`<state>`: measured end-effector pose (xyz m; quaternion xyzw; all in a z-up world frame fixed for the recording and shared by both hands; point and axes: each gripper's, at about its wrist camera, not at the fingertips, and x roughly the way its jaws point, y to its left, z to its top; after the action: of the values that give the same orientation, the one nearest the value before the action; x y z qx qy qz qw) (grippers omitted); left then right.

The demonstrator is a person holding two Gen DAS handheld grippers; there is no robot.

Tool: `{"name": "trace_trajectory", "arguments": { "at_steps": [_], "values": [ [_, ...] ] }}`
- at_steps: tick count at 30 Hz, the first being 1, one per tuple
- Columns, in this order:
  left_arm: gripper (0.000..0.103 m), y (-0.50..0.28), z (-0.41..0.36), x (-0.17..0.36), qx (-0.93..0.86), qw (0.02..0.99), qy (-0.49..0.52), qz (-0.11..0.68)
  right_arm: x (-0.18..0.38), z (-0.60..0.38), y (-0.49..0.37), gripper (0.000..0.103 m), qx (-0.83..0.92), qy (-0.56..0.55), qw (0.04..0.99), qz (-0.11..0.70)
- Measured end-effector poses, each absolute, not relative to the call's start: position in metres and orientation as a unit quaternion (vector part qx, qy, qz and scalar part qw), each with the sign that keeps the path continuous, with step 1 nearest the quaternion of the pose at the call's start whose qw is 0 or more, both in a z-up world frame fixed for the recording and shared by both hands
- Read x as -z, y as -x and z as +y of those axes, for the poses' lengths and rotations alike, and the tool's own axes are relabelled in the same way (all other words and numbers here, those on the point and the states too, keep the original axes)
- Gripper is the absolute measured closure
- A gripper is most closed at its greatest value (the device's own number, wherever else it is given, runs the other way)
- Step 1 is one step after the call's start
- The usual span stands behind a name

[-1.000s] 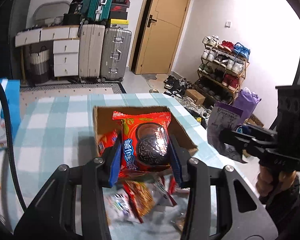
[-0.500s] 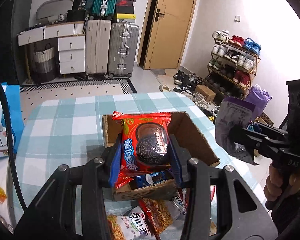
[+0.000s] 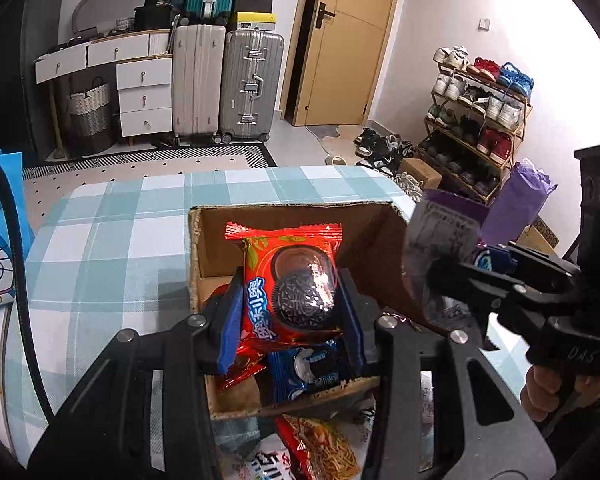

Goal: Organize snacks
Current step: 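Carry red cookie pack with left tool while right tool carries purple bag to box, then open left tool over box while right tool releases purple candy bag into box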

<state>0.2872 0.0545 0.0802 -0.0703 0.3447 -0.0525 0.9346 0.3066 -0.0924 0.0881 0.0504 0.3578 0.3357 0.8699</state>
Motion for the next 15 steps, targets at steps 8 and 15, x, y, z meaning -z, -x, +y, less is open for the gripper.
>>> {"name": "trace_trajectory", "arguments": {
  "at_steps": [8,15],
  "values": [
    [0.064,-0.304,0.049,-0.057,0.055,0.931,0.063,0.357,-0.066,-0.090,-0.320,0.056,-0.331,-0.048,0.865,0.374],
    [0.064,-0.303,0.048,-0.043,0.050,0.932,0.054,0.356,-0.063,-0.085,-0.316,0.056,-0.334,-0.033,0.864,0.375]
  ]
}}
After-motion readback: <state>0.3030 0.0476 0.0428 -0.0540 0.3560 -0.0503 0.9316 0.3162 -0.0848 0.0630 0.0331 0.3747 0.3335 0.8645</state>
